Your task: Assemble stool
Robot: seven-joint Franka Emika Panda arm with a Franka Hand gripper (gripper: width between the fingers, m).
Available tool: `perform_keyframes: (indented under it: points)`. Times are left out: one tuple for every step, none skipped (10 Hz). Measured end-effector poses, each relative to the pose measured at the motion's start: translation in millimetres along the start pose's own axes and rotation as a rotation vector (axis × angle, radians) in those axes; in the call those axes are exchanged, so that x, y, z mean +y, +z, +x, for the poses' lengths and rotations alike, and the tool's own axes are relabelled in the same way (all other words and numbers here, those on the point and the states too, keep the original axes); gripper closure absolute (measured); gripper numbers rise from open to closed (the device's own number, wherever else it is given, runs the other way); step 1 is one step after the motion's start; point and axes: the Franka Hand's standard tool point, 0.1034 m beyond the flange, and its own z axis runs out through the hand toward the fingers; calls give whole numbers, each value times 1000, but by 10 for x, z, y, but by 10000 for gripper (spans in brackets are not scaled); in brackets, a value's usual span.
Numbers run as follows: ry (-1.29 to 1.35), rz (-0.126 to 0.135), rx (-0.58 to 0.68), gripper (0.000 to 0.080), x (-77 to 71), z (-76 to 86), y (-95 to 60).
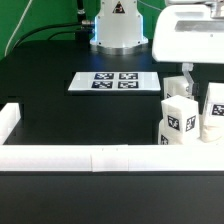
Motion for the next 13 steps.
perform_keyframes:
  points:
    - [0,0,0,152,0,0,0]
    - [0,0,0,152,0,0,0]
    - [0,0,0,151,0,0,0]
    - [0,0,0,151,0,0,0]
    - [-3,1,0,151,-1,6,-4]
    - [-31,10,-9,151,14,58,-76]
    - [-41,22,-76,151,63,97,-200]
    - [-36,37,-99,151,47,164,-321]
    - [-40,33,-136,151,38,177,-375]
    - [-56,14,-227,151,96,163,-369]
    - [-57,6,-294,151,174,195,-322]
    - [-53,-14,-392,151,195,167,-330]
    - [-26,-30,-431,151,153,189,-361]
